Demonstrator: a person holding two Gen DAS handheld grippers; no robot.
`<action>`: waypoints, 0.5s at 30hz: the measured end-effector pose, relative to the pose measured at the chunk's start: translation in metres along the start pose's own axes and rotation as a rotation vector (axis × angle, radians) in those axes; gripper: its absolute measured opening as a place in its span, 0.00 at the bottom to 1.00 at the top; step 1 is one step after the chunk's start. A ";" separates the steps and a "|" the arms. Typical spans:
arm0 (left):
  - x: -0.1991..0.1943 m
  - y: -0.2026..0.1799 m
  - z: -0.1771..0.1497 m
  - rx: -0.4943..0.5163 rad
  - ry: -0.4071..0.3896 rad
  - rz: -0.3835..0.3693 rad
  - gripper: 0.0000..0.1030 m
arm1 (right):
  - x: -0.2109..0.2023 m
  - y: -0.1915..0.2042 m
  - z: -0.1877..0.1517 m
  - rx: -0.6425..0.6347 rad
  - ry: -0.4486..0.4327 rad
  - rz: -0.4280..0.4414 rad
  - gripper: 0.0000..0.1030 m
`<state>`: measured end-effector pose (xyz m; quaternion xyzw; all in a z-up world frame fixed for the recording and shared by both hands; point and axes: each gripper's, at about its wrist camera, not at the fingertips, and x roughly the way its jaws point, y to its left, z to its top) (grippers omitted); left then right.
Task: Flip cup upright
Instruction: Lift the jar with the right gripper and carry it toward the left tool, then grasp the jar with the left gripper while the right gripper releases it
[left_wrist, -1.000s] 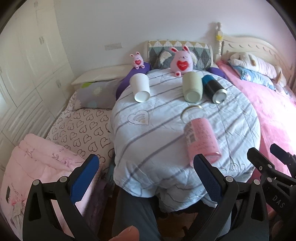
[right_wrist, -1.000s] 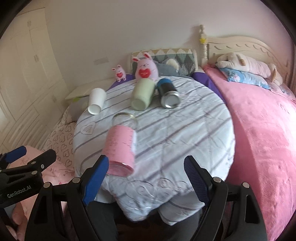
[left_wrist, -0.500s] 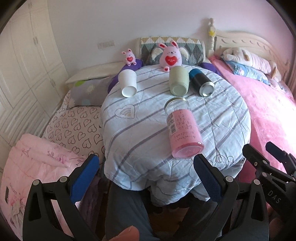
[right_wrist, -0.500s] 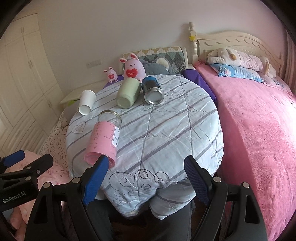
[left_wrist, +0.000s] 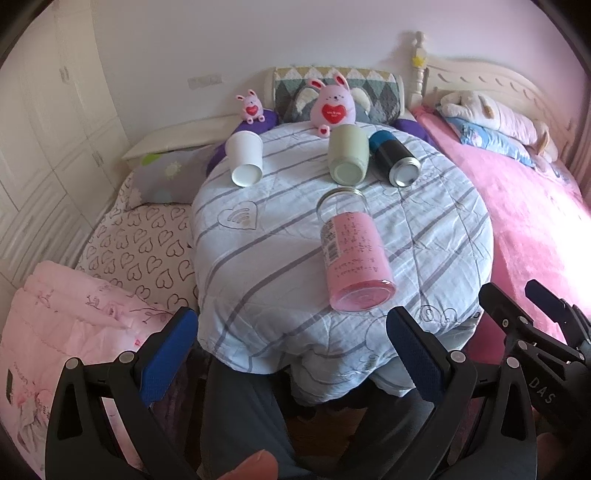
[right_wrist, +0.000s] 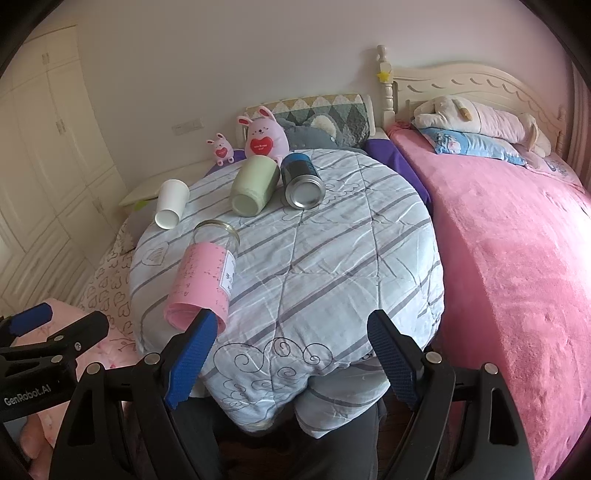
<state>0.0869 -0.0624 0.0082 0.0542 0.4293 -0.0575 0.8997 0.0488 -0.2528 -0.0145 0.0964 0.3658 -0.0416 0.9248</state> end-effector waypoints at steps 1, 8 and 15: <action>0.001 -0.002 0.001 0.001 0.005 -0.006 1.00 | 0.001 -0.002 0.000 0.004 0.001 0.001 0.82; 0.018 -0.020 0.014 0.001 0.055 -0.058 1.00 | 0.009 -0.015 0.004 0.019 0.012 -0.008 0.82; 0.044 -0.039 0.035 0.000 0.084 -0.083 1.00 | 0.023 -0.033 0.012 0.048 0.029 -0.031 0.82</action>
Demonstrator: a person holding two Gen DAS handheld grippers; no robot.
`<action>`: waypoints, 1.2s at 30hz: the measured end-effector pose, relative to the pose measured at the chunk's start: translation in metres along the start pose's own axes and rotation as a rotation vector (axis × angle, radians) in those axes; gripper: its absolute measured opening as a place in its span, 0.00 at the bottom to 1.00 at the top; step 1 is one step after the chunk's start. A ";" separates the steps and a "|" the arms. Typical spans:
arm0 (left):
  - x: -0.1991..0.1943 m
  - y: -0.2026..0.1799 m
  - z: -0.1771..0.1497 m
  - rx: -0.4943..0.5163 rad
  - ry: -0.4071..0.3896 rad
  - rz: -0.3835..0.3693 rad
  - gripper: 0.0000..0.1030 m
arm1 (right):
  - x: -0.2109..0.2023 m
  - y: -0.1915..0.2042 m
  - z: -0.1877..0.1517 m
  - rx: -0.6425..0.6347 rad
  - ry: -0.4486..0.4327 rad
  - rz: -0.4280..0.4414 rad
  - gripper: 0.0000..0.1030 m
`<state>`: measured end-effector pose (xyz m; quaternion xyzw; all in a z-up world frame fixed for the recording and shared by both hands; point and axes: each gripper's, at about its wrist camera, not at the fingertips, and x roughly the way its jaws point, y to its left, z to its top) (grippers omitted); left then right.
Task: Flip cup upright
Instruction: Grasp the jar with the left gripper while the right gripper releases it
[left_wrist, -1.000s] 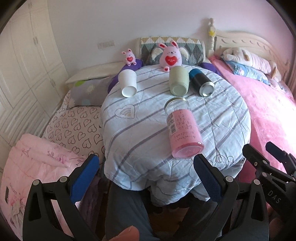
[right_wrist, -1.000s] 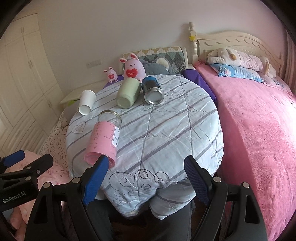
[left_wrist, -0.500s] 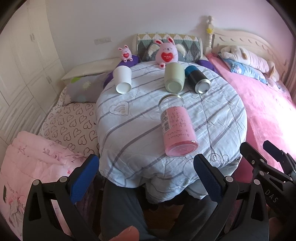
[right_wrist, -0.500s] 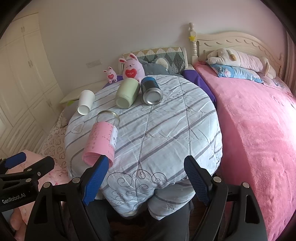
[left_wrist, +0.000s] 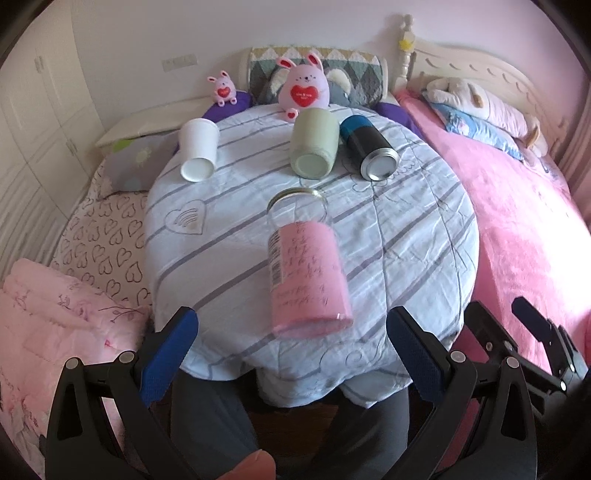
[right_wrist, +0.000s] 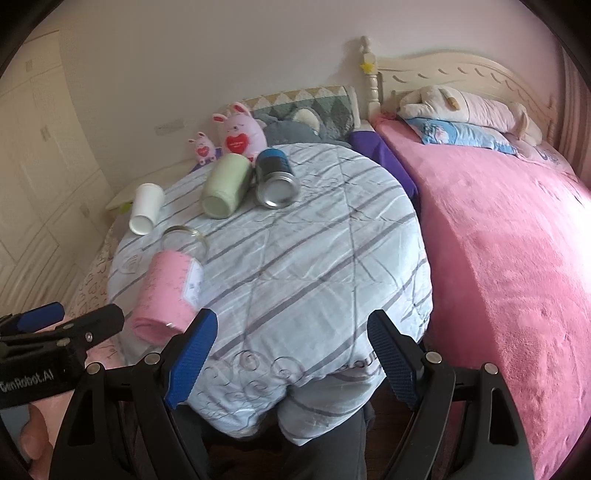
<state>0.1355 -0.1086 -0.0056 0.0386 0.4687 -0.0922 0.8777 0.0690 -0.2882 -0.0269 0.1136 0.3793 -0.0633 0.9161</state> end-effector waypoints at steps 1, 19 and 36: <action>0.005 -0.001 0.004 -0.004 0.003 -0.002 1.00 | 0.003 -0.003 0.002 0.004 0.004 -0.007 0.82; 0.109 0.009 0.049 -0.129 0.198 -0.058 1.00 | 0.079 -0.024 0.028 0.032 0.112 -0.016 0.82; 0.123 0.014 0.045 -0.142 0.235 -0.153 0.69 | 0.090 -0.026 0.032 0.038 0.128 -0.032 0.82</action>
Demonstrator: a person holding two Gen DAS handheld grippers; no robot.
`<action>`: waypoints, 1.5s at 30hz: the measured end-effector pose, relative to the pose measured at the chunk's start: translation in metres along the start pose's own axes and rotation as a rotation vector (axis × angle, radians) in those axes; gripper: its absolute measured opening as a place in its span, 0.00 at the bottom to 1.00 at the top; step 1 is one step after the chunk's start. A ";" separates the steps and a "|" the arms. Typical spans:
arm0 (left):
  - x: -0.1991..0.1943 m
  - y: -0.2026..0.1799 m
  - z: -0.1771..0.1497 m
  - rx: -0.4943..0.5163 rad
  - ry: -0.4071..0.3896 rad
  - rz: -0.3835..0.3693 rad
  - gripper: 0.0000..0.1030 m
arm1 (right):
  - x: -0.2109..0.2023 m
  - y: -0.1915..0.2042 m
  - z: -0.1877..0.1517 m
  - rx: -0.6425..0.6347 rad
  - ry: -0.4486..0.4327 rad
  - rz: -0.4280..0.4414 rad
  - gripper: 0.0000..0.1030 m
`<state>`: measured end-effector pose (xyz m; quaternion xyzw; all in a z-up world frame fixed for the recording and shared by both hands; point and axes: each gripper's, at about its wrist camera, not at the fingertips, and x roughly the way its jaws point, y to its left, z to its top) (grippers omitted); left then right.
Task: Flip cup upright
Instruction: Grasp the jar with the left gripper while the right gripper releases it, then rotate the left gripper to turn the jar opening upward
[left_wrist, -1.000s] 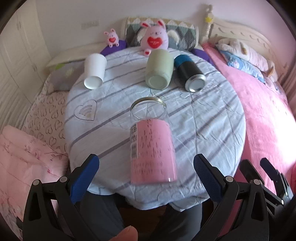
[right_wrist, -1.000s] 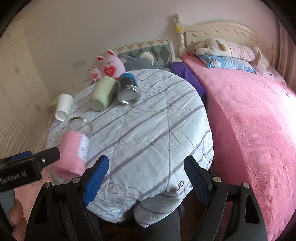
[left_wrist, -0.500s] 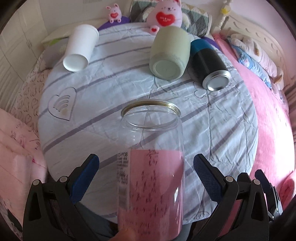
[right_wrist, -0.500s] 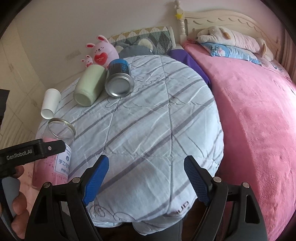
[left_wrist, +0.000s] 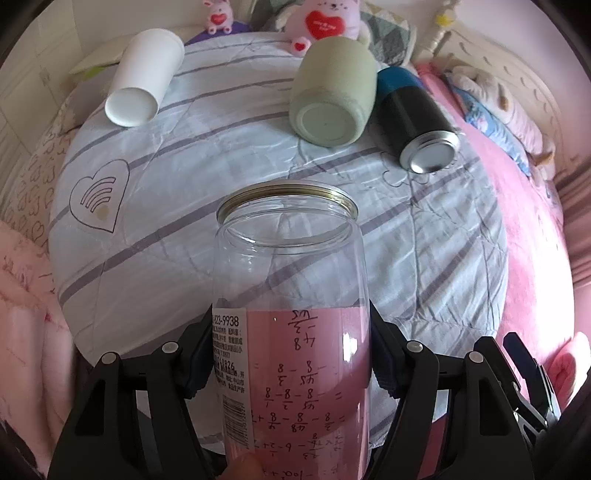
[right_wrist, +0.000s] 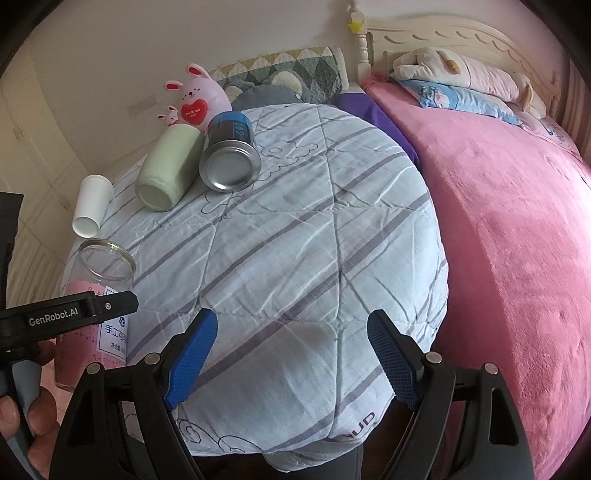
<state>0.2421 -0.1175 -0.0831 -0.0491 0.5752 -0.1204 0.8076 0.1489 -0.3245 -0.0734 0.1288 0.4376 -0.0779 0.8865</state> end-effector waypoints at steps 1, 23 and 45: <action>-0.004 0.000 0.000 0.011 -0.014 -0.006 0.69 | -0.001 0.000 0.000 0.001 -0.002 -0.001 0.82; -0.032 -0.006 -0.008 0.226 -0.766 0.164 0.69 | -0.033 0.010 -0.015 -0.036 -0.039 -0.042 0.82; -0.028 -0.016 -0.030 0.312 -0.681 0.156 0.96 | -0.059 0.022 -0.028 -0.048 -0.068 -0.055 0.82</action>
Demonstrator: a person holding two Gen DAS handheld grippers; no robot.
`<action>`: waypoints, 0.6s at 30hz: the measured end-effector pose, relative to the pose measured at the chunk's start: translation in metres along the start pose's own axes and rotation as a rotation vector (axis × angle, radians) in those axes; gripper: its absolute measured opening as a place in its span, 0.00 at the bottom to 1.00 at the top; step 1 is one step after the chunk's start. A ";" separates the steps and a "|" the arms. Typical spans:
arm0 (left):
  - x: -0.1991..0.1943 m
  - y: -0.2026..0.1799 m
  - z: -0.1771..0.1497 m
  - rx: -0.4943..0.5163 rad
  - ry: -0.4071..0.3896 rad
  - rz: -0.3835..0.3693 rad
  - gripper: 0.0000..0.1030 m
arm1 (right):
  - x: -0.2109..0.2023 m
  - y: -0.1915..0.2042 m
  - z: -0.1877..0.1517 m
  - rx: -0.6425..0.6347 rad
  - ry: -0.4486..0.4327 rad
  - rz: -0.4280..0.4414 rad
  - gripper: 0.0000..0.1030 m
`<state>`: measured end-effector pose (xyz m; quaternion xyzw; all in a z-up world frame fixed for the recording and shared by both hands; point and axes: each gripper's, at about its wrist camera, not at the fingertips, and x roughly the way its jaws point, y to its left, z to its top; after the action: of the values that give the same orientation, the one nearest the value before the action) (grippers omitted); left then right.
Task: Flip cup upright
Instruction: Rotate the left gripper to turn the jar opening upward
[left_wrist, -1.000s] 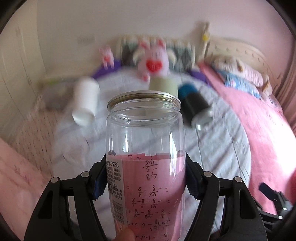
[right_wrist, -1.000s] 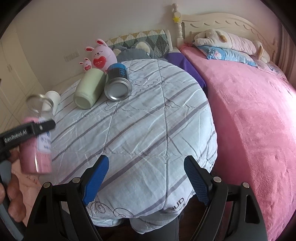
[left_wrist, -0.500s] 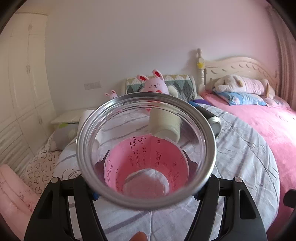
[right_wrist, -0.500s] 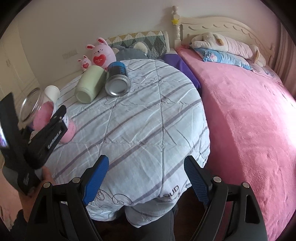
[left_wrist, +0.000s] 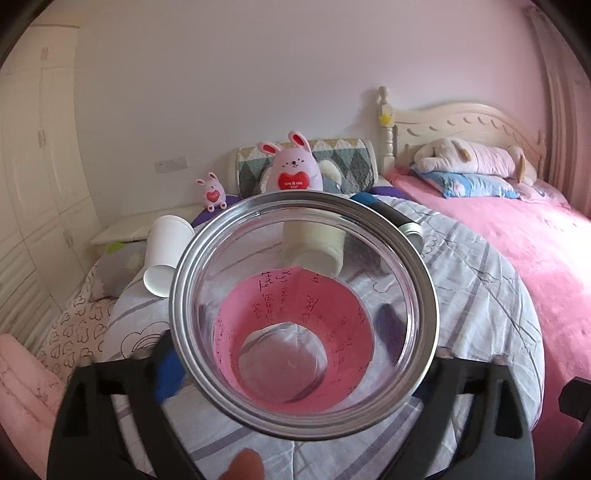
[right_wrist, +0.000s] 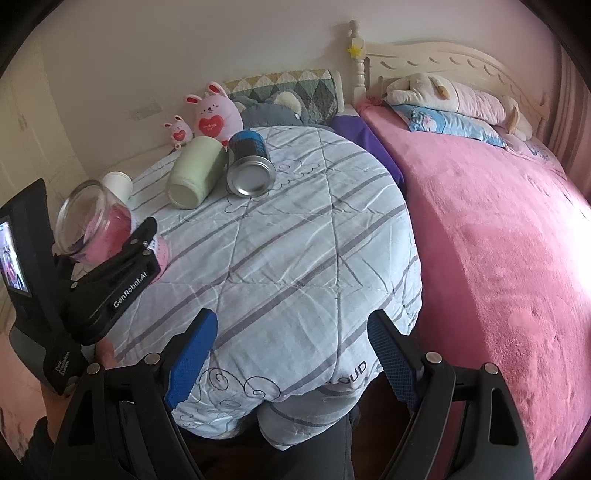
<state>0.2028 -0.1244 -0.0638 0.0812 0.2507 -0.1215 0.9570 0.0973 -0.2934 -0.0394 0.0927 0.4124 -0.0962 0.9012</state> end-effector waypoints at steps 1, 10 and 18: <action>-0.002 -0.002 0.000 0.014 -0.006 0.009 0.96 | -0.001 0.000 -0.001 0.002 -0.001 0.002 0.82; -0.019 0.001 0.004 0.015 -0.012 0.004 0.97 | -0.013 -0.001 -0.005 0.005 -0.018 0.001 0.82; -0.021 0.000 0.009 0.027 -0.041 0.003 0.99 | -0.021 -0.001 -0.009 0.000 -0.032 0.011 0.82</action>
<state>0.1888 -0.1223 -0.0458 0.0923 0.2293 -0.1249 0.9609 0.0768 -0.2897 -0.0295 0.0937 0.3973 -0.0927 0.9082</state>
